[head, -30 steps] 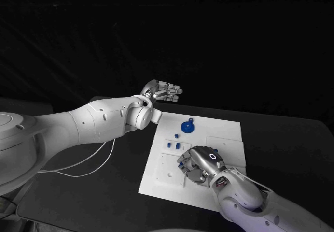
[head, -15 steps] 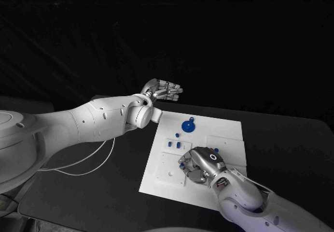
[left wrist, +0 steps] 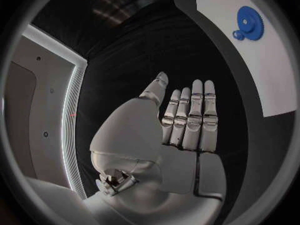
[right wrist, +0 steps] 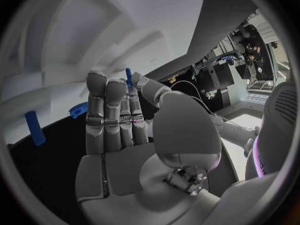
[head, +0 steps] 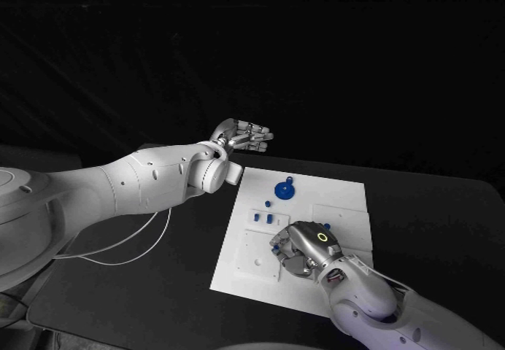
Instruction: Assemble the parts on the task board
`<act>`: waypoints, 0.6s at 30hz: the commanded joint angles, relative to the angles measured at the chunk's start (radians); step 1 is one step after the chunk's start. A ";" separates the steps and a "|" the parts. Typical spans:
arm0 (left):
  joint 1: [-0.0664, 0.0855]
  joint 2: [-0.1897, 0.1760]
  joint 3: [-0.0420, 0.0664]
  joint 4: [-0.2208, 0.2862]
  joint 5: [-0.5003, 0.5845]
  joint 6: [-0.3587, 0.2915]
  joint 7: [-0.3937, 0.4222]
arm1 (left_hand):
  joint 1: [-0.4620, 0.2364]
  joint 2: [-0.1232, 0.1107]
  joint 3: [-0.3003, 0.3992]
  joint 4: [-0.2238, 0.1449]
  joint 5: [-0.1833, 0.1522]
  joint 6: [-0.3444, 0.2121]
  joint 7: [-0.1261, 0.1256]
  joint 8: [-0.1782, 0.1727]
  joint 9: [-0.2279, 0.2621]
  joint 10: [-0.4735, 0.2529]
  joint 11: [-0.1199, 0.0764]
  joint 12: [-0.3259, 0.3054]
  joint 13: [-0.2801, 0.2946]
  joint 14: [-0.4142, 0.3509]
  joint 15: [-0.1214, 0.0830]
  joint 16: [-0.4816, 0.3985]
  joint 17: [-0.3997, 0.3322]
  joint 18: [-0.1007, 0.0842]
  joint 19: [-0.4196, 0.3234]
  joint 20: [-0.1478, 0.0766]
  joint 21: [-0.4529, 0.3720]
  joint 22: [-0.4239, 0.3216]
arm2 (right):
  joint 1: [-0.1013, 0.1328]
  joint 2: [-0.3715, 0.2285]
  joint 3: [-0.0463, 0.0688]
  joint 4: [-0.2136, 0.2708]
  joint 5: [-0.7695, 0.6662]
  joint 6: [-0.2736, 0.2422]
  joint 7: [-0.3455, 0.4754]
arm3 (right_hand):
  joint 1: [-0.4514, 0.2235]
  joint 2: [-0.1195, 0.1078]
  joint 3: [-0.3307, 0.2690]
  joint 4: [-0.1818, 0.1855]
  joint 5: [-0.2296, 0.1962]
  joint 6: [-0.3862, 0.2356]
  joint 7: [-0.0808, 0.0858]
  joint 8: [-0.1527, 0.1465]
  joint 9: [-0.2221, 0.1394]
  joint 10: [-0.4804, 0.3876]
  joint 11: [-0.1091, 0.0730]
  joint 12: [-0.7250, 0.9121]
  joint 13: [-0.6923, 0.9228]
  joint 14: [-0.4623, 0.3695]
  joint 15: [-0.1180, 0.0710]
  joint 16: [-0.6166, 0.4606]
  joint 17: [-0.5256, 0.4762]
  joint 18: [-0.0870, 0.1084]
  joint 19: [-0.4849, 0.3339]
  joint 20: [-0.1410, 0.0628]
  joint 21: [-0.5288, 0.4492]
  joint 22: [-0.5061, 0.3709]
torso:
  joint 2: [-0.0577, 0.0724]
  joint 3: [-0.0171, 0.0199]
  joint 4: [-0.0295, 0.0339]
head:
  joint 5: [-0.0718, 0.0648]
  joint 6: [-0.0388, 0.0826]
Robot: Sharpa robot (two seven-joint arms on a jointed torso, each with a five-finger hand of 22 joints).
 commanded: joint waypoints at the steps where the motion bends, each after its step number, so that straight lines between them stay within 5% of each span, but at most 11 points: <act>1: 0.001 0.001 0.001 0.003 0.005 0.004 0.004 | 0.001 0.000 -0.004 0.000 -0.002 0.002 -0.002 -0.002 0.001 -0.008 0.000 0.003 -0.001 -0.006 0.000 -0.002 -0.002 0.005 0.003 0.006 0.004 -0.001 | -0.001 0.001 0.000 0.002 -0.024 -0.010 -0.013 | 0.013 0.001 0.007 -0.001 0.002 0.007 0.001 0.004 0.001 0.006 -0.004 0.002 0.000 0.008 -0.002 -0.006 0.001 0.020 0.041 -0.008 0.003 0.001 | 0.000 -0.0003 0.0002 | 0.003 -0.002; 18: 0.001 0.005 0.001 0.002 0.004 0.007 0.001 | 0.003 0.000 -0.004 0.000 -0.002 0.002 -0.001 -0.002 0.001 -0.009 0.000 0.003 -0.001 -0.008 0.000 -0.002 -0.002 0.006 0.003 0.007 0.005 -0.004 | -0.001 0.010 -0.001 -0.013 -0.030 0.015 -0.024 | 0.013 0.001 0.007 -0.001 0.002 0.007 0.001 0.004 0.001 0.006 -0.004 0.002 0.000 0.008 -0.002 -0.006 0.001 0.020 0.041 -0.008 0.003 0.001 | 0.000 -0.0006 0.0007 | 0.003 -0.004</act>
